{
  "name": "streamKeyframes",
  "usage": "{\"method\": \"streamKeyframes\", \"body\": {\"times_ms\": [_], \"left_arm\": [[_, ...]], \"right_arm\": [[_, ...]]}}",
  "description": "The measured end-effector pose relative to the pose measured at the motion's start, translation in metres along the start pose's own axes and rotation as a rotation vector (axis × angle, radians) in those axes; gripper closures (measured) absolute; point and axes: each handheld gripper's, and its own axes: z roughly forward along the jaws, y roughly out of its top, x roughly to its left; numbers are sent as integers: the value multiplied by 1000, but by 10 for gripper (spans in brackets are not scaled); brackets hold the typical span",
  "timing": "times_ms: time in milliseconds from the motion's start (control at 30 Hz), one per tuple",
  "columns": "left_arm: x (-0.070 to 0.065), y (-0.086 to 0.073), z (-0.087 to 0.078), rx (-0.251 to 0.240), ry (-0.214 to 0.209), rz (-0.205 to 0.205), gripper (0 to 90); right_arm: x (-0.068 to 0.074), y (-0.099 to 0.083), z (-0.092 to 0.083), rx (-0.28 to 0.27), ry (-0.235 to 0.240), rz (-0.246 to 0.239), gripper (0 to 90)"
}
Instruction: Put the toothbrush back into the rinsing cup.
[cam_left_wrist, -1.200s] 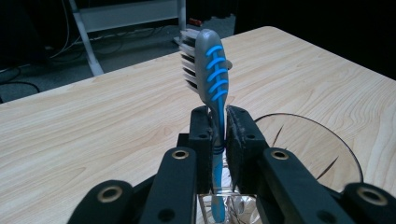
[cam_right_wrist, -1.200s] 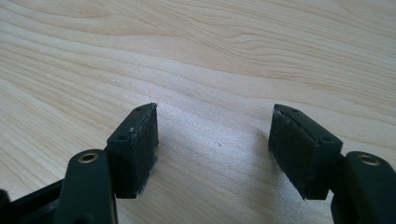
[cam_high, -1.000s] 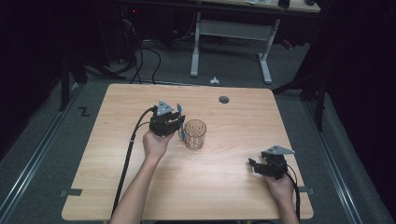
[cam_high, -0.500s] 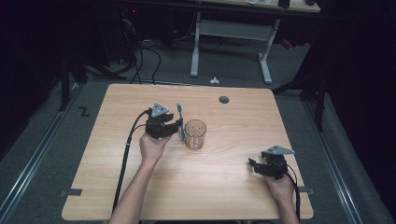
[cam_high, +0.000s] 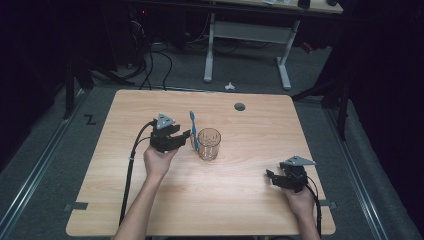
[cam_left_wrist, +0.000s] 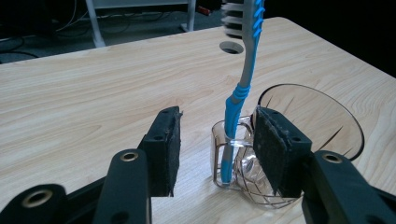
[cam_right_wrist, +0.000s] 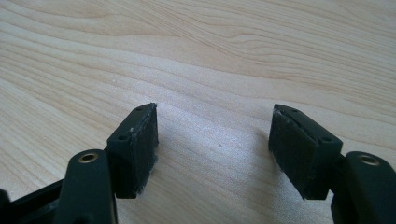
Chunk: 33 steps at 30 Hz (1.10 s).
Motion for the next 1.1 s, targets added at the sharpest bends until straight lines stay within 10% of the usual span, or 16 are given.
{"method": "streamKeyframes", "body": {"times_ms": [1100], "left_arm": [[5,-25,-26,-12,-10,-45,519]], "right_arm": [[0,0,0,0,0,1,335]]}}
